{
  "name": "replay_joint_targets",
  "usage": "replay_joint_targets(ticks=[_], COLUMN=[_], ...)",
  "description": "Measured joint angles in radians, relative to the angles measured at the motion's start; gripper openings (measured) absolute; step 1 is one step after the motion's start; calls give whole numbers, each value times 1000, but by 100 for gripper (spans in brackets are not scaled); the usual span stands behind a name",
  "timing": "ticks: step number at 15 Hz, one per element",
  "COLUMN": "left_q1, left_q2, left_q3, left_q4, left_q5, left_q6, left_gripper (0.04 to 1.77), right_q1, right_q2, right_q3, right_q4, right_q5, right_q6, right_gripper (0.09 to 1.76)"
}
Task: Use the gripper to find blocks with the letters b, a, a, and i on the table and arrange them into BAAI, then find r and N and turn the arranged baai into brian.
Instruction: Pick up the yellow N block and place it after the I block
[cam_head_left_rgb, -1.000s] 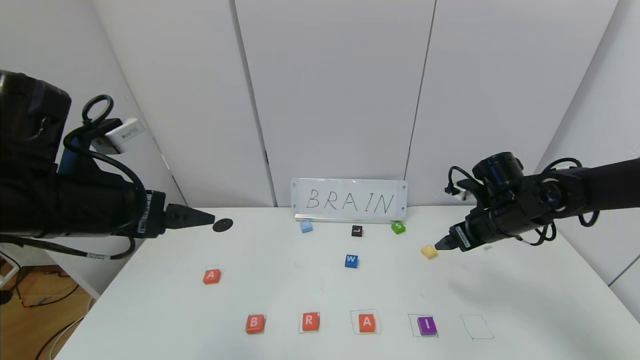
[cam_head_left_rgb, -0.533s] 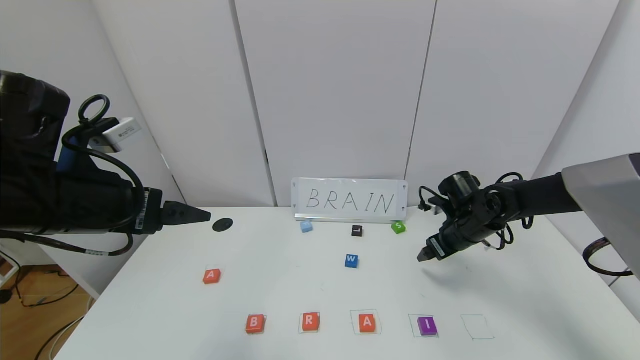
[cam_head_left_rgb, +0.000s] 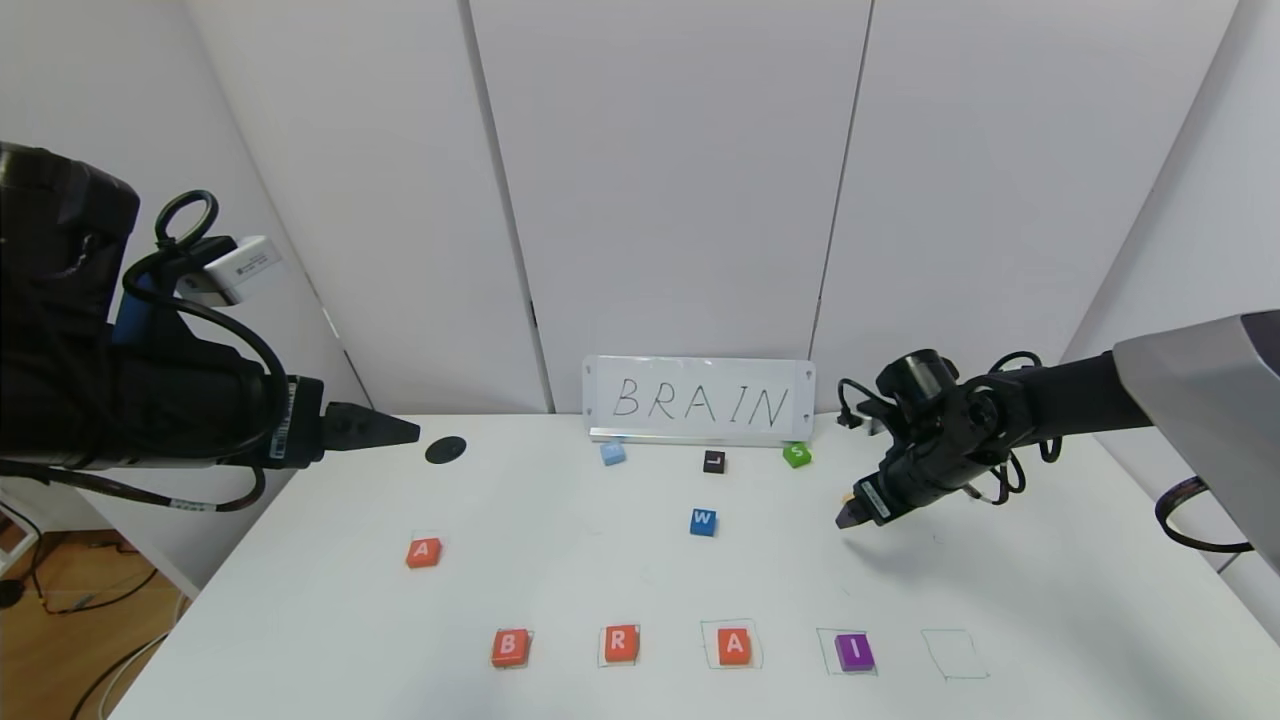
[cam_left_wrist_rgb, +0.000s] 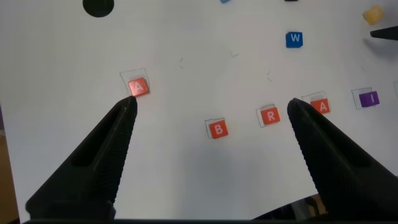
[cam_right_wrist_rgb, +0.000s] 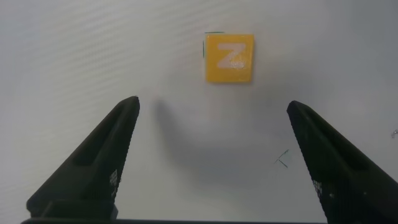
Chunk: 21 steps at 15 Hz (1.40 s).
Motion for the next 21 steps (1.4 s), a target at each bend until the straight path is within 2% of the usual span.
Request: replay_joint_targets(ticks=[6,21], left_q1=[-6,-19], left_q2=[5,6], left_q3=[5,9], left_q4=[-1,0], left_q5=[-1,0], left_q6=[5,4], left_gripper=[172,172], right_q1=[12,11], right_q2=[63,111], right_q3=[-90,-112], right_q4=[-32,-59], right_q5=[-1,-1], right_q6=[46,73], right_gripper=[171,171])
